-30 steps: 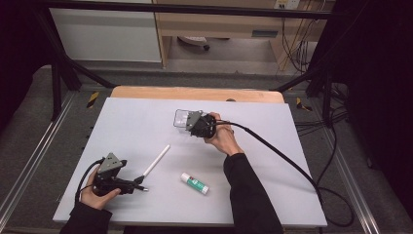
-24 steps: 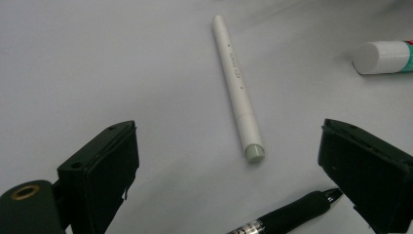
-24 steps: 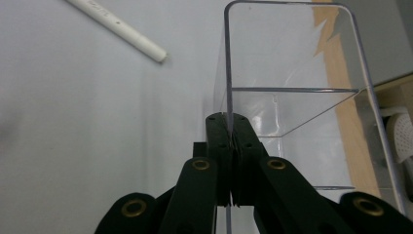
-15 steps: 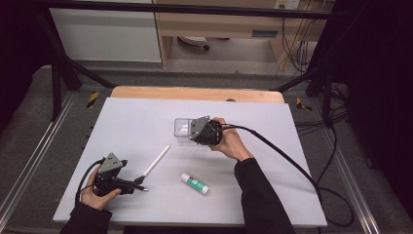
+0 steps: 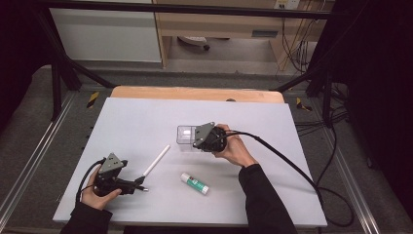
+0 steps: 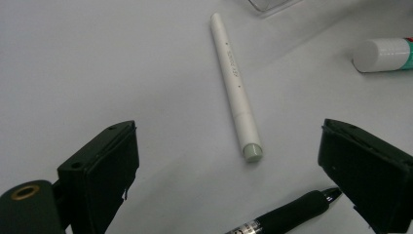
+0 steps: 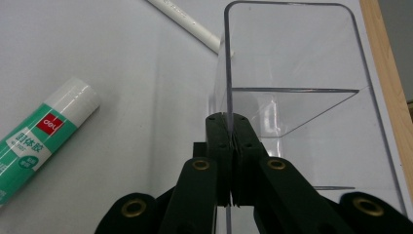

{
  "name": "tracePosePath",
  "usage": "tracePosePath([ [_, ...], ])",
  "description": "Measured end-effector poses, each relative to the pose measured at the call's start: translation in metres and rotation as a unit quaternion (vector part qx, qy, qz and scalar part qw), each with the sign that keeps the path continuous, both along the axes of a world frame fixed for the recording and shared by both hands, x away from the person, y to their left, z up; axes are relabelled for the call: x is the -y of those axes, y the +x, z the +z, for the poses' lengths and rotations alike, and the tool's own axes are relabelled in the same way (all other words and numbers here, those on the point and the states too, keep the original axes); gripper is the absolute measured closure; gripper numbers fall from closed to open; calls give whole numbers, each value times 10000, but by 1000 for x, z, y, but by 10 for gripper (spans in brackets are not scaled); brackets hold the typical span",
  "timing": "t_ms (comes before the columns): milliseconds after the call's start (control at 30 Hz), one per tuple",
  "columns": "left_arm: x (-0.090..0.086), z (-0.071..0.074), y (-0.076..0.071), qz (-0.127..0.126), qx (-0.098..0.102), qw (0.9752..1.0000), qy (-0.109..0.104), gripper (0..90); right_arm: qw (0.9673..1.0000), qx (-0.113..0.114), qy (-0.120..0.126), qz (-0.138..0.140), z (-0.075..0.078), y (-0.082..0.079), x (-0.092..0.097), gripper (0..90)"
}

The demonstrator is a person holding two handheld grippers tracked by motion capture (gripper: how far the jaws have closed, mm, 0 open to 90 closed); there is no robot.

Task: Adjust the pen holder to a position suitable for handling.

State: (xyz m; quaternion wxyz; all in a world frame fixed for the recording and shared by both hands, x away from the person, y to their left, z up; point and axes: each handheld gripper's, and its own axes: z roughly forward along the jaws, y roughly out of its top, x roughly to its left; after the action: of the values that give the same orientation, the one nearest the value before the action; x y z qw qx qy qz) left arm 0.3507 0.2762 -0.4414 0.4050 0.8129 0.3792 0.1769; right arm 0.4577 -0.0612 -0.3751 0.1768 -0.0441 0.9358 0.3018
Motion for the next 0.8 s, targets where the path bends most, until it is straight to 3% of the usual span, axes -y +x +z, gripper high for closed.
tracePosePath([
  [333,0,0,0,-5,6,10000,-5,75,9999,-141,28,62,-2,-1,-2,888],
  [800,0,0,0,-9,1,10000,1,75,9994,-305,122,-55,-4,2,-3,883],
])
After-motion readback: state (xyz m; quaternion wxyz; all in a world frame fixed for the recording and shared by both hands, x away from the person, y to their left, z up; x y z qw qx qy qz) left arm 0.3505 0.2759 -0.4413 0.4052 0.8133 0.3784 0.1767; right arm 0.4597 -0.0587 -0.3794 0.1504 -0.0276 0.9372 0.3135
